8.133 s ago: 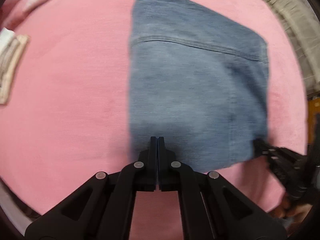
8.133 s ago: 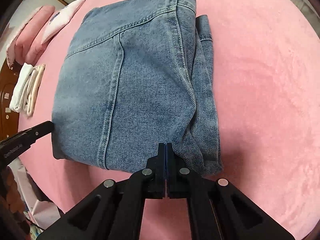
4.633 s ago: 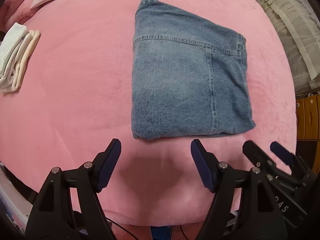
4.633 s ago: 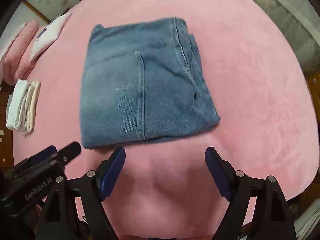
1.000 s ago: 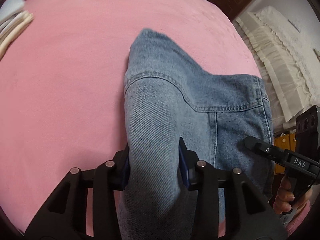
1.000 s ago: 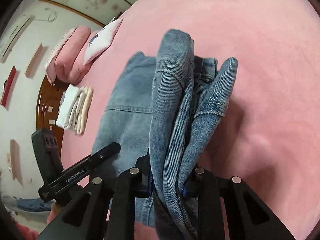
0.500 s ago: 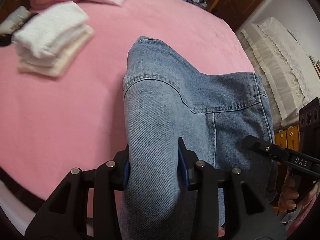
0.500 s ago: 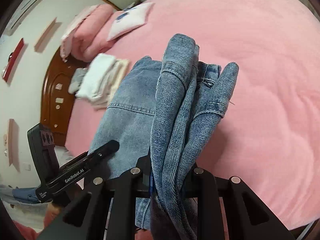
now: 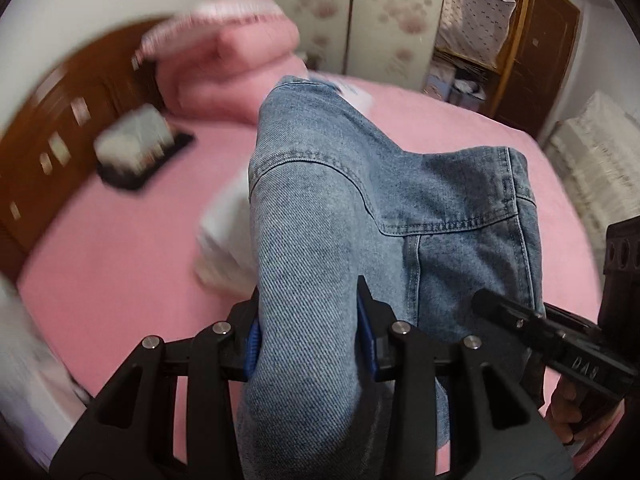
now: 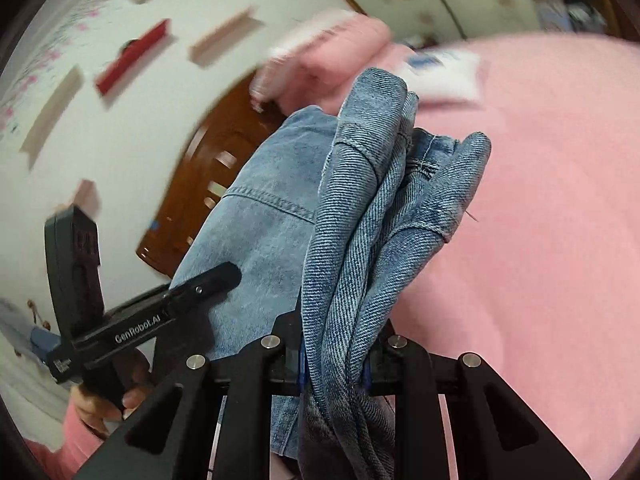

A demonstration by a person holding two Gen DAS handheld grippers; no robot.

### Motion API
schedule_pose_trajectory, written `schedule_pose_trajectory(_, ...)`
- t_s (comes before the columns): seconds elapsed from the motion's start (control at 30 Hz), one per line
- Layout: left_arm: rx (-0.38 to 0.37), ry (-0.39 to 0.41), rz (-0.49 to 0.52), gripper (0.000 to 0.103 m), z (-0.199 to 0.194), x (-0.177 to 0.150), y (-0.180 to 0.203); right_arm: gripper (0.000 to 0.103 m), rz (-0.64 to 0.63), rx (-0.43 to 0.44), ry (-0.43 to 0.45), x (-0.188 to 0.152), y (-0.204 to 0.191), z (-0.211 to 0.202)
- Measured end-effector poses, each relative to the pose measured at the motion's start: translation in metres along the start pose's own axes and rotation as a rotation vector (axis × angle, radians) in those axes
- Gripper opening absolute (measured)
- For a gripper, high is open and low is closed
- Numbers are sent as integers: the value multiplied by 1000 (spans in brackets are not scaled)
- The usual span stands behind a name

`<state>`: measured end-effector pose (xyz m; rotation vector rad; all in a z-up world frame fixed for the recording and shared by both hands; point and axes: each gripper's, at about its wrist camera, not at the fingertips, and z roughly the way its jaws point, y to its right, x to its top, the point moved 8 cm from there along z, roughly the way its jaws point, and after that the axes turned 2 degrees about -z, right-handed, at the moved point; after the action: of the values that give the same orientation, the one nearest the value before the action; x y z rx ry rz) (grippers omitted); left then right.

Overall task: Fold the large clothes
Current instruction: 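Carry the folded jacket with the right gripper toward the clothes stack, then lower the jacket onto the folded clothes stack and open the right gripper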

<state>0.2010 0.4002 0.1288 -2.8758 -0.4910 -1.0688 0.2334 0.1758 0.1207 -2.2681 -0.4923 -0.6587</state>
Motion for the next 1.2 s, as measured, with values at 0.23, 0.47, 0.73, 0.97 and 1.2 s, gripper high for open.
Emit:
schedule_pose_trajectory(0.23, 35, 95, 71, 36, 116, 113, -83, 18, 48, 62, 161, 78, 27, 117)
schedule_pose_trajectory(0.47, 5, -214, -37, 52, 336, 58, -160, 18, 166, -154, 3, 26, 153, 253)
schedule_pose_trajectory(0.73, -40, -77, -52, 65, 333, 49, -181, 33, 211, -159, -8, -26, 236, 231)
schedule_pose_trajectory(0.97, 191, 21, -70, 65, 271, 38, -168, 79, 276, -267, -18, -49, 267, 127)
schedule_pose_trajectory(1.2, 396, 123, -138, 82, 166, -24, -141, 92, 333, -470, -198, -150, 315, 70)
